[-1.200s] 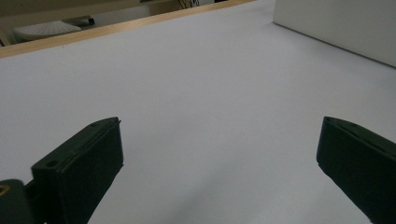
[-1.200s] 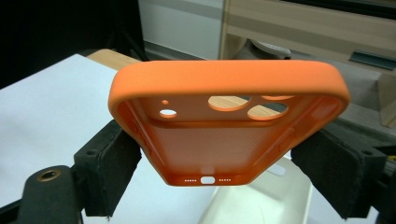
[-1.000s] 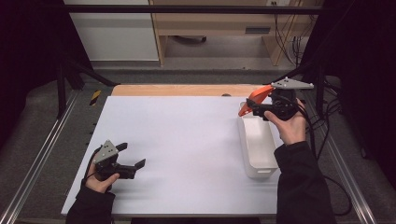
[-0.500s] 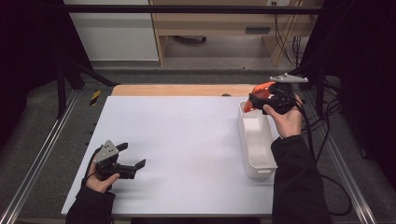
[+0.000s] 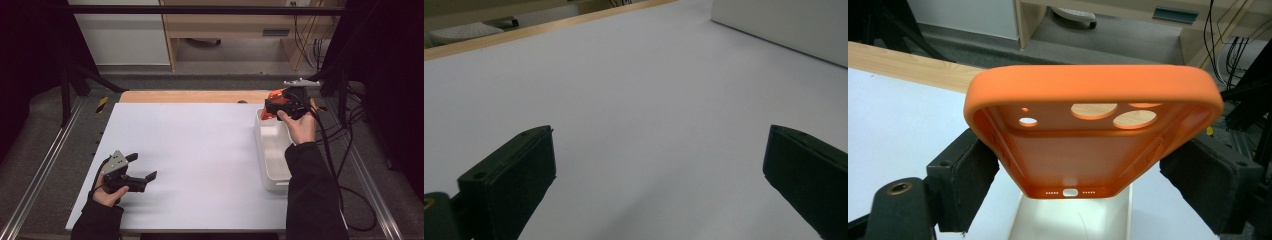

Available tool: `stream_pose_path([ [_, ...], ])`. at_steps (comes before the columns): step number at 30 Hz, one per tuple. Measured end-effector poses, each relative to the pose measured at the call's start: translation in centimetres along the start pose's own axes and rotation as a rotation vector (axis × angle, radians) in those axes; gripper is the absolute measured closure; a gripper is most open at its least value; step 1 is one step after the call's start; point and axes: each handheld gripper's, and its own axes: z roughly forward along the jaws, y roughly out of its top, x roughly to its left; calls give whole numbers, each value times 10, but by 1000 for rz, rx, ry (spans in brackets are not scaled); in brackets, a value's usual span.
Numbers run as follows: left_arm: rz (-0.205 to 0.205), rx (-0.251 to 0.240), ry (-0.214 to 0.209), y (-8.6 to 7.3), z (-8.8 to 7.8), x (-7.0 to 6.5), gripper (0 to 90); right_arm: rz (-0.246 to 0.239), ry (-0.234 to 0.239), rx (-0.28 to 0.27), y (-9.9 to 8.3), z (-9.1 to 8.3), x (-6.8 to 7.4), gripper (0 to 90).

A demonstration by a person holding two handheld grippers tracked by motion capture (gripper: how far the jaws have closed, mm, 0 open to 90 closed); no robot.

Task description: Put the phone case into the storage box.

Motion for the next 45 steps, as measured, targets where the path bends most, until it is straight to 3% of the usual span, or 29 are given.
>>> stream_pose_path([
  [23,9,5,-9,0,2,-1,0,62,-51,77,-16,42,-5,160],
  [45,12,-1,-12,0,2,-1,0,74,-74,136,-30,71,-1,160],
])
